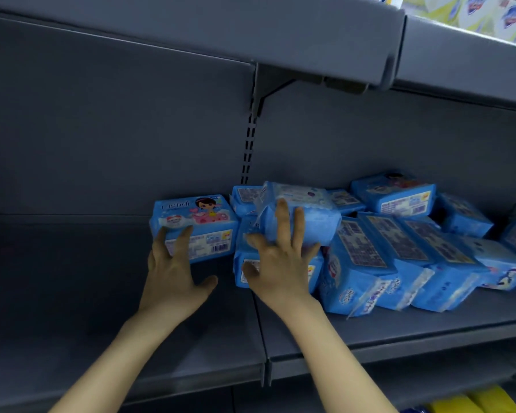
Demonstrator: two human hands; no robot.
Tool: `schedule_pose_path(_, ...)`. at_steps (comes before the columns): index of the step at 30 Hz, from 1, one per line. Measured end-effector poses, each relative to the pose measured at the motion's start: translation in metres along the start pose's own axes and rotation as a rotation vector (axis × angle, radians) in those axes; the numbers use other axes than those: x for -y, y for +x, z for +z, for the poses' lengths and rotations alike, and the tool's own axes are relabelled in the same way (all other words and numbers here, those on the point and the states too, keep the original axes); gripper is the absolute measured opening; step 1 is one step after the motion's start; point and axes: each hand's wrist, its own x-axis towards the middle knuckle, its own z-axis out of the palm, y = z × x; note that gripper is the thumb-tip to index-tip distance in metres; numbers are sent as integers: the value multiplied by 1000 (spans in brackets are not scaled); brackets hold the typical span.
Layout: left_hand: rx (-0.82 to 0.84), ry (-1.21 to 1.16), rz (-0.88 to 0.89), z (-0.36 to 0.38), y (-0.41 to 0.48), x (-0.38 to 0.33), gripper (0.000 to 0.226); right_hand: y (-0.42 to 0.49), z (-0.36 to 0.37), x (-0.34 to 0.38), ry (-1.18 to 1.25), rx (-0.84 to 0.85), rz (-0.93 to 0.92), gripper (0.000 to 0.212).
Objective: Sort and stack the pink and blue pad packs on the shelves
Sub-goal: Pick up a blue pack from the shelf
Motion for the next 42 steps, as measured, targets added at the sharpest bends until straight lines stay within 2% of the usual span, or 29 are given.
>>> schedule_pose_path(4, -2, -9, 39, -3, -13, -5, 89, -8, 14, 8, 171, -383, -123, 28)
schedule_pose_path(6, 7, -12, 56, -5, -19, -7, 85, -11, 21, 12, 210, -449, -180, 26)
schedule_pose_path(11, 16, -4, 100, -11, -32, -11, 78, -16, 21, 12, 239, -489, -234, 26)
schedule_pose_path(15, -45, -26, 240, -5, -39, -24, 63, -21, 13, -3, 278, -531, -236, 31)
schedule_pose_path(18, -45, -68, 354, 6, -44, -43, 51, -29, 6, -19, 280, -543, -181, 33)
schedule_pose_path(24, 18, -150, 454, 32, -55, -76, 50, -53, -4, -57, 215, -556, -101, 32)
schedule_pose_path(27, 36, -146, 446, 42, -59, -83, 55, -62, -7, -76, 90, -594, -67, 36)
schedule_pose_path(30, -5, -130, 382, 46, -55, -86, 59, -64, -8, -89, -57, -555, 24, 56)
schedule_pose_path(32, -16, -114, 345, 46, -48, -86, 64, -65, -6, -93, -97, -543, 63, 60)
schedule_pose_path(38, 34, -84, 232, 42, -20, -76, 73, -66, -7, -89, -74, -539, 98, 48)
schedule_pose_path(42, -52, -112, 164, 30, 1, -54, 73, -54, -12, -68, 121, -599, -56, 32)
